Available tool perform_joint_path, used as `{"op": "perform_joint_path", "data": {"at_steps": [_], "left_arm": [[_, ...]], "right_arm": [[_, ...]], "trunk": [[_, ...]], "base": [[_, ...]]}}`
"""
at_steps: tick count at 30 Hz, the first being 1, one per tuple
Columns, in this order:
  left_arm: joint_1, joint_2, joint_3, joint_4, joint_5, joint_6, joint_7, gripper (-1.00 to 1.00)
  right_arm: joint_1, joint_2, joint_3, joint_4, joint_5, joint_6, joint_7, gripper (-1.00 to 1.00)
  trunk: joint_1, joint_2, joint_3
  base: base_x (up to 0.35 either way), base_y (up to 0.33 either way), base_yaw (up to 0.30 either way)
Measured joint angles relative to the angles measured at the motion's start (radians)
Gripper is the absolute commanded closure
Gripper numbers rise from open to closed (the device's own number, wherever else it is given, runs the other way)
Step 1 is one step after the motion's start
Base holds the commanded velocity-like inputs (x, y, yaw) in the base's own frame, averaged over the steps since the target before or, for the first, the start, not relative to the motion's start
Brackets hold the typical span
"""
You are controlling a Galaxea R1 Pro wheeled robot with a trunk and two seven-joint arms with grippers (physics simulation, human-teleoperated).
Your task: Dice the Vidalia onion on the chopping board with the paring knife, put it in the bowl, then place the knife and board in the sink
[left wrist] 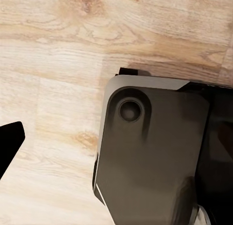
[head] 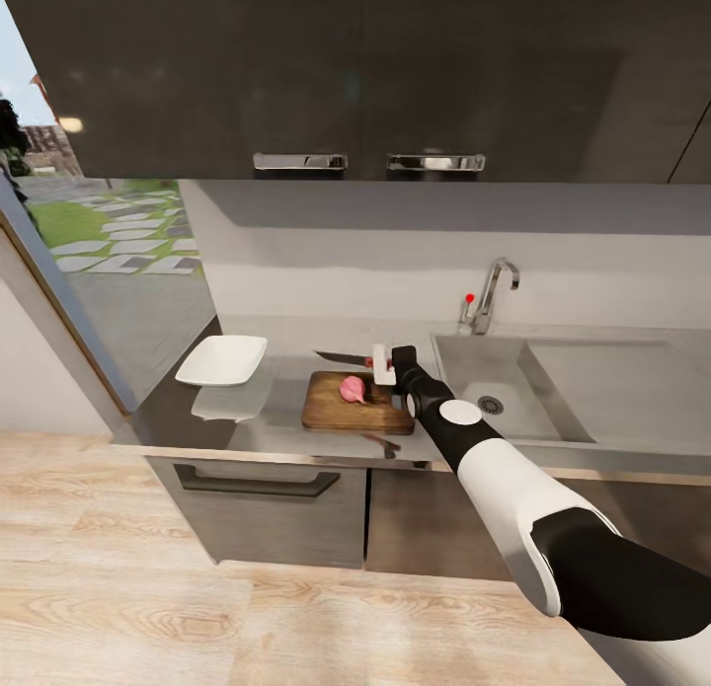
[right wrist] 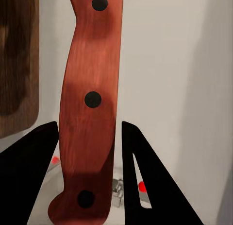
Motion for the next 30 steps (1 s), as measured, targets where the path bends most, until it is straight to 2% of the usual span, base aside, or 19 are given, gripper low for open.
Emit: {"op": "perform_joint_path", "data": {"at_steps": [10, 30], "left_arm": [[0.0, 0.0, 0.0, 0.0, 0.0, 0.0, 0.0, -1.0], [0.0, 0.0, 0.0, 0.0, 0.0, 0.0, 0.0, -1.0]], "right_arm": [[0.0, 0.0, 0.001, 0.007, 0.055, 0.002, 0.005, 1.0], [0.0, 0.0, 0.0, 0.024, 0.063, 0.002, 0.015, 1.0]], "trunk": [[0.0, 0.0, 0.0], [0.0, 0.0, 0.0]], "base": [[0.0, 0.0, 0.0], [0.0, 0.0, 0.0]]}}
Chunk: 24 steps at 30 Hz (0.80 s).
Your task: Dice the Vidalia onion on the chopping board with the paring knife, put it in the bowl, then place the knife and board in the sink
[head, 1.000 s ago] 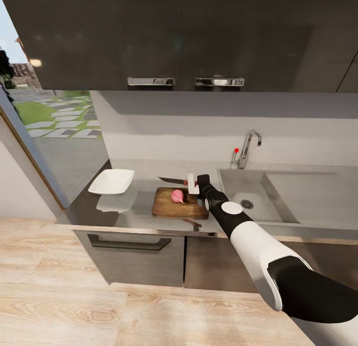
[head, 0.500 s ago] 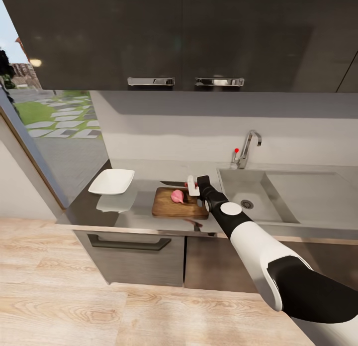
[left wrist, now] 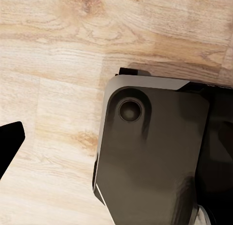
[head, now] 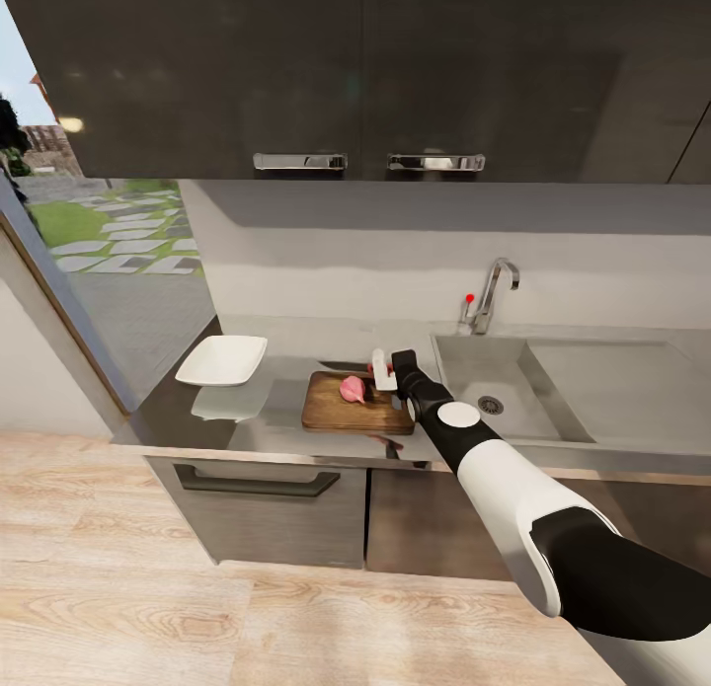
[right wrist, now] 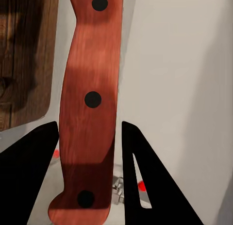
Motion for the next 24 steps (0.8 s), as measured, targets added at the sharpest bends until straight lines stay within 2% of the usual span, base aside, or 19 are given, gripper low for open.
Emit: {"op": "perform_joint_path", "data": {"at_steps": [24], "left_arm": [[0.0, 0.0, 0.0, 0.0, 0.0, 0.0, 0.0, -1.0]], "right_arm": [[0.0, 0.0, -0.004, 0.044, 0.003, 0.0, -0.001, 1.0]], "trunk": [[0.0, 0.0, 0.0]], "base": [[0.0, 0.0, 0.0]]}}
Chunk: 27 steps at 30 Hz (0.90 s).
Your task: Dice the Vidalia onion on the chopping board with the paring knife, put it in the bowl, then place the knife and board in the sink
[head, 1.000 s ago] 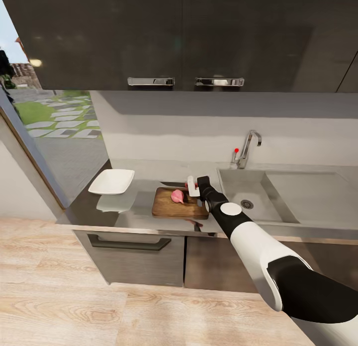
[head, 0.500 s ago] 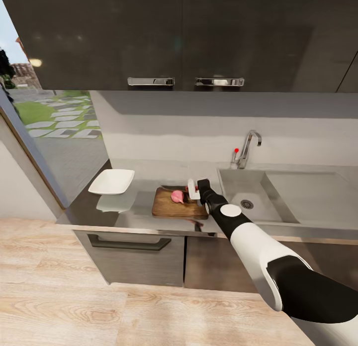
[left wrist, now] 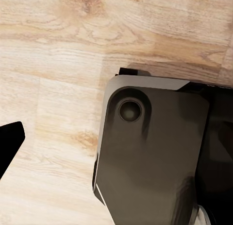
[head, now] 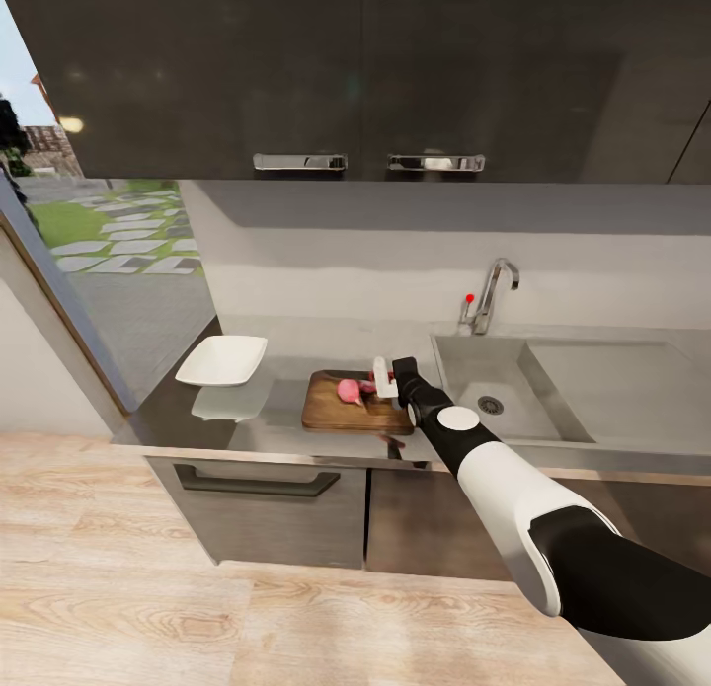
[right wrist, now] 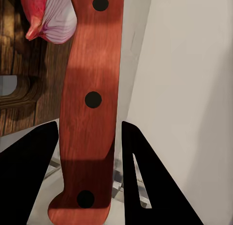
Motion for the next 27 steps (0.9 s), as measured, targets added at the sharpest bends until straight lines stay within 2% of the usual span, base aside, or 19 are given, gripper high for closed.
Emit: {"op": "perform_joint_path", "data": {"at_steps": [27], "left_arm": [[0.0, 0.0, 0.0, 0.0, 0.0, 0.0, 0.0, -1.0]], "right_arm": [[0.0, 0.0, 0.0, 0.0, 0.001, 0.0, 0.0, 1.0]], "trunk": [[0.0, 0.0, 0.0]], "base": [[0.0, 0.0, 0.0]]}}
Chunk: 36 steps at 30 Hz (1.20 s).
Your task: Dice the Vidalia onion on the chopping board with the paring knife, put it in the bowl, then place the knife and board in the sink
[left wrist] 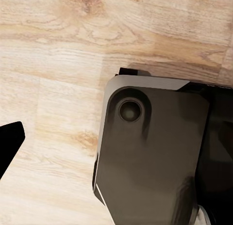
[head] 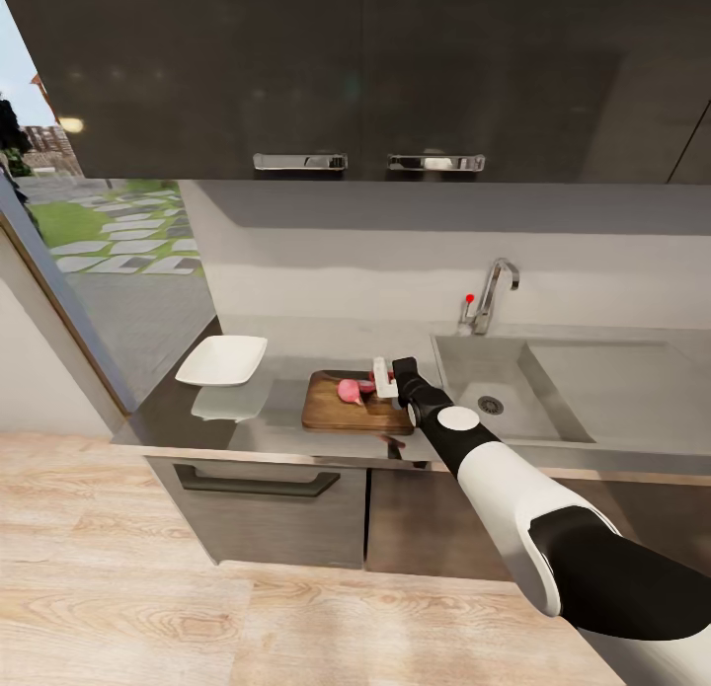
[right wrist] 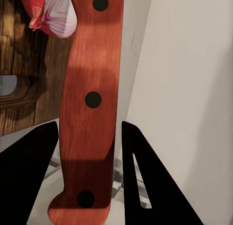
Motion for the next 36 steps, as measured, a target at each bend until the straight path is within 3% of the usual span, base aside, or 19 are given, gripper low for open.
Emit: {"op": "perform_joint_path", "data": {"at_steps": [36], "left_arm": [[0.0, 0.002, 0.0, 0.0, 0.0, 0.0, 0.0, -1.0]], "right_arm": [[0.0, 0.0, 0.005, 0.035, -0.006, 0.001, -0.001, 1.0]], "trunk": [[0.0, 0.0, 0.0]], "base": [[0.0, 0.0, 0.0]]}}
